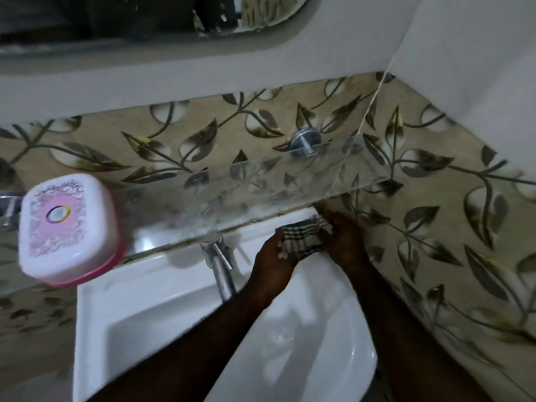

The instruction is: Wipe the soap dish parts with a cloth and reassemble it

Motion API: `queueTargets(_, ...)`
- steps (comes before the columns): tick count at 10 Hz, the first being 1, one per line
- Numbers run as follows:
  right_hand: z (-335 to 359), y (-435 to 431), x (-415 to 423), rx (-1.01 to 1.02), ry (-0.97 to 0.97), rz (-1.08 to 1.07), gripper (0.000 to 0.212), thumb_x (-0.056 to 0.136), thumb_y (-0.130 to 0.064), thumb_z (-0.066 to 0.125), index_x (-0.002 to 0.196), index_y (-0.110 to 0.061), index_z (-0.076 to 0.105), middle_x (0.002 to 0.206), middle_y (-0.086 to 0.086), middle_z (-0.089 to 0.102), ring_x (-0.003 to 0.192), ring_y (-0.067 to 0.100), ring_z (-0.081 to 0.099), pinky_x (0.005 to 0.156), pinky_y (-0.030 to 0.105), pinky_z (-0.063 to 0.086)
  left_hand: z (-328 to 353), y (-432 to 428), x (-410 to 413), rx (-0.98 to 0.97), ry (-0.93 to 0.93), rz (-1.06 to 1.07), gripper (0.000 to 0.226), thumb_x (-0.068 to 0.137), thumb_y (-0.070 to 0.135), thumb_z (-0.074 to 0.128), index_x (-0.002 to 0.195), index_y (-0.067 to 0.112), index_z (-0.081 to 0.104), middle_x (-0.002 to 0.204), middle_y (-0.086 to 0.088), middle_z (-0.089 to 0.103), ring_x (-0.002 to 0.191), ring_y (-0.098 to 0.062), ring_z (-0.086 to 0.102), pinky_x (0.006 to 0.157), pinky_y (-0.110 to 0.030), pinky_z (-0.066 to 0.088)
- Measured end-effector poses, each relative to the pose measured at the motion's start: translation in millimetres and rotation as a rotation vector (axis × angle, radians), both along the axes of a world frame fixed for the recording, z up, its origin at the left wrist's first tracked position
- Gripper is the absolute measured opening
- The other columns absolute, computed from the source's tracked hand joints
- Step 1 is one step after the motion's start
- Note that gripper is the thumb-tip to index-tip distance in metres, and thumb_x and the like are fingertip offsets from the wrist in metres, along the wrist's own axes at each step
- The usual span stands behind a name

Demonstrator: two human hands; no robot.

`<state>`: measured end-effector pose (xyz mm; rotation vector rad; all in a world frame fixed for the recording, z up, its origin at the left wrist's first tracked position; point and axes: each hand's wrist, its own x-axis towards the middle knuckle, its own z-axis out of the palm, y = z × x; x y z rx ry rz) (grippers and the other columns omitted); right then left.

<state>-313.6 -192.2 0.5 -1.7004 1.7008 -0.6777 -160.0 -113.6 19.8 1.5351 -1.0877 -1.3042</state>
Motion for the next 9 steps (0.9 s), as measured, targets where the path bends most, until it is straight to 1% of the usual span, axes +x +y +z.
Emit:
queueTargets(1, -23.9, 13.4, 11.8, -0.182, 0.236, 0.038, 0.055, 0.099, -0.035, 0.038, 0.124, 0.008, 0.06, 0.124, 0.03, 0.06, 0.116, 0.046, 0.058, 0.103, 0.05, 0.044, -17.9, 12.4, 3.8, 0.113, -0.086, 0.013, 0.064, 0.089, 0.017, 0.066, 0.144, 0.031, 0.036, 0.132, 0.014, 0.044, 0.112, 0.0, 0.048, 0.099, -0.028, 0.046)
queueTargets(2, -49.9, 22.7, 28.9, -0.247, 0.486, 0.182, 0.065, 0.096, -0.045, 0.036, 0.129, 0.009, 0.055, 0.135, 0.032, 0.052, 0.126, 0.05, 0.048, 0.104, 0.061, 0.039, -29.0, 21.0, 7.6, 0.159, -0.13, 0.005, 0.068, 0.09, 0.017, 0.065, 0.148, 0.023, 0.031, 0.146, 0.002, 0.038, 0.116, -0.003, 0.044, 0.104, -0.034, 0.044)
queueTargets(3, -62.4, 21.9, 42.2, -0.166, 0.627, 0.158, 0.068, 0.096, -0.05, 0.034, 0.142, -0.001, 0.044, 0.148, 0.028, 0.038, 0.137, 0.047, 0.034, 0.11, 0.06, 0.03, -33.4, 25.9, 9.2, 0.149, -0.166, -0.018, 0.069, 0.089, 0.02, 0.066, 0.148, 0.025, 0.03, 0.149, 0.002, 0.038, 0.113, -0.001, 0.044, 0.103, -0.033, 0.045)
queueTargets(4, -62.5, 15.0, 46.5, -0.163, 0.618, 0.132, 0.068, 0.097, -0.052, 0.03, 0.14, -0.003, 0.047, 0.146, 0.029, 0.04, 0.135, 0.048, 0.037, 0.107, 0.062, 0.033, -34.2, 28.9, 11.4, 0.153, -0.192, -0.047, 0.071, 0.088, 0.023, 0.067, 0.149, 0.026, 0.029, 0.149, 0.002, 0.039, 0.121, -0.005, 0.046, 0.104, -0.035, 0.045)
queueTargets(5, -63.2, 8.9, 48.1, -0.159, 0.645, 0.142, 0.072, 0.096, -0.055, 0.025, 0.141, -0.003, 0.046, 0.146, 0.031, 0.039, 0.135, 0.051, 0.036, 0.106, 0.064, 0.032, -31.8, 33.9, 14.1, 0.153, -0.214, -0.083, 0.075, 0.088, 0.026, 0.068, 0.15, 0.024, 0.026, 0.152, -0.001, 0.037, 0.134, -0.012, 0.04, 0.109, -0.036, 0.039)
queueTargets(6, -57.8, 11.0, 52.3, -0.085, 0.641, 0.157, 0.083, 0.094, -0.061, 0.009, 0.141, -0.004, 0.046, 0.146, 0.031, 0.038, 0.134, 0.052, 0.037, 0.106, 0.066, 0.031, -27.2, 44.6, 15.1, 0.156, -0.267, -0.159, 0.076, 0.088, 0.032, 0.067, 0.151, 0.023, 0.025, 0.155, 0.0, 0.032, 0.14, -0.015, 0.033, 0.115, -0.037, 0.031)
queueTargets(7, -50.9, 13.1, 51.5, -0.053, 0.656, 0.15, 0.072, 0.095, -0.057, 0.03, 0.142, -0.004, 0.046, 0.147, 0.032, 0.036, 0.135, 0.052, 0.034, 0.105, 0.068, 0.029, -22.9, 55.6, 15.7, 0.126, -0.312, -0.211, 0.072, 0.088, 0.034, 0.066, 0.149, 0.02, 0.03, 0.152, -0.001, 0.037, 0.139, -0.014, 0.035, 0.114, -0.037, 0.033)
queueTargets(8, -36.9, 38.4, 59.0, 0.051, 0.647, 0.131, 0.068, 0.097, -0.057, 0.032, 0.128, -0.005, 0.061, 0.132, 0.032, 0.054, 0.121, 0.052, 0.051, 0.088, 0.076, 0.041, -13.9, 69.3, 20.1, 0.091, -0.338, -0.217, 0.059, 0.088, 0.033, 0.066, 0.141, 0.019, 0.044, 0.14, -0.003, 0.052, 0.127, -0.012, 0.049, 0.107, -0.033, 0.041)
queueTargets(9, -39.0, 69.1, 66.6, 0.086, 0.652, 0.189, 0.076, 0.094, -0.067, 0.018, 0.141, -0.016, 0.048, 0.148, 0.022, 0.041, 0.14, 0.04, 0.033, 0.103, 0.074, 0.021, -6.0, 77.9, 34.2, 0.054, -0.424, -0.227, 0.039, 0.089, 0.028, 0.065, 0.123, 0.01, 0.061, 0.125, -0.004, 0.064, 0.111, -0.014, 0.06, 0.098, -0.03, 0.047)
